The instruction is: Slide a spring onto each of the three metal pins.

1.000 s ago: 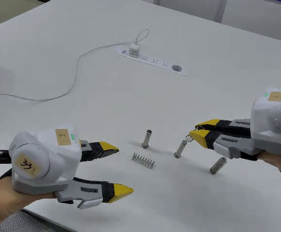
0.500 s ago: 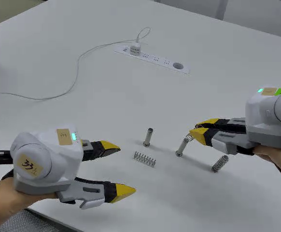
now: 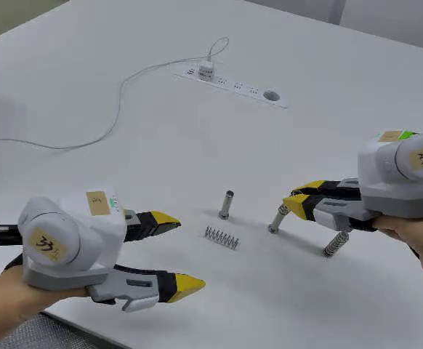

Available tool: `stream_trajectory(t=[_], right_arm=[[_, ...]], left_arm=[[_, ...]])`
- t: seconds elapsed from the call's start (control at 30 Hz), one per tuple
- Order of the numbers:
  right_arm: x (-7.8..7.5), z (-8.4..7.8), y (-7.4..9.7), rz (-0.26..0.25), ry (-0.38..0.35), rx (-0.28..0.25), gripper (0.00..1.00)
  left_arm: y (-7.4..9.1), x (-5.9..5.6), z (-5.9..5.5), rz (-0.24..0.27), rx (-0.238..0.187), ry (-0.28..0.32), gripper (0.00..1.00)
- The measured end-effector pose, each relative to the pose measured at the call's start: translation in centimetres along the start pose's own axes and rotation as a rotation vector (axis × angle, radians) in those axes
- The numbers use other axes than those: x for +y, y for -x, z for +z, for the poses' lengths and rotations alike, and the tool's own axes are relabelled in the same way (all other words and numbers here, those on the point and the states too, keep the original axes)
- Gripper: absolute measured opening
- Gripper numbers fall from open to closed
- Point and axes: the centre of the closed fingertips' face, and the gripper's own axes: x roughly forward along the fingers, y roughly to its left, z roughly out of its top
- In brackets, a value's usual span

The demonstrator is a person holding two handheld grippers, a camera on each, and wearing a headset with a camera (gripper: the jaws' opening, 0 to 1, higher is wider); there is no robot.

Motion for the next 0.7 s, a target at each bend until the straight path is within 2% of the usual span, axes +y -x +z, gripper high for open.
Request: stream_trajectory(t=[0.13,0.27,0.5,0.6,0.7], right_arm=[[0.1,-0.3,-0.4,0.002,0.005,0.015,0.11],[0.2,-0.4,-0.7,0.002,0.018,0.027,0.11],[0.2,-1.2,-1.5,-0.003,0.052,0.069,0.11],[0.1,-1.5,-1.9,-0.006,0.066,0.084,0.11],[0.2,-1.8,-2.2,-0.005,0.065,0.096,0.11]], left_arm=[[-0.1,0.3,-0.2,0.014,0.009,0.001,0.57],[0.0,0.5,0.1,0.017,-0.005,0.009,0.56],[-0.2,0.2,-0.1,0.0,0.0,0.027,0.6],[0.2,0.7,0.8,0.017,-0.046,0.055,0.6],[0.3,1.1,0.9,0.032,-0.054,0.059,0.6]])
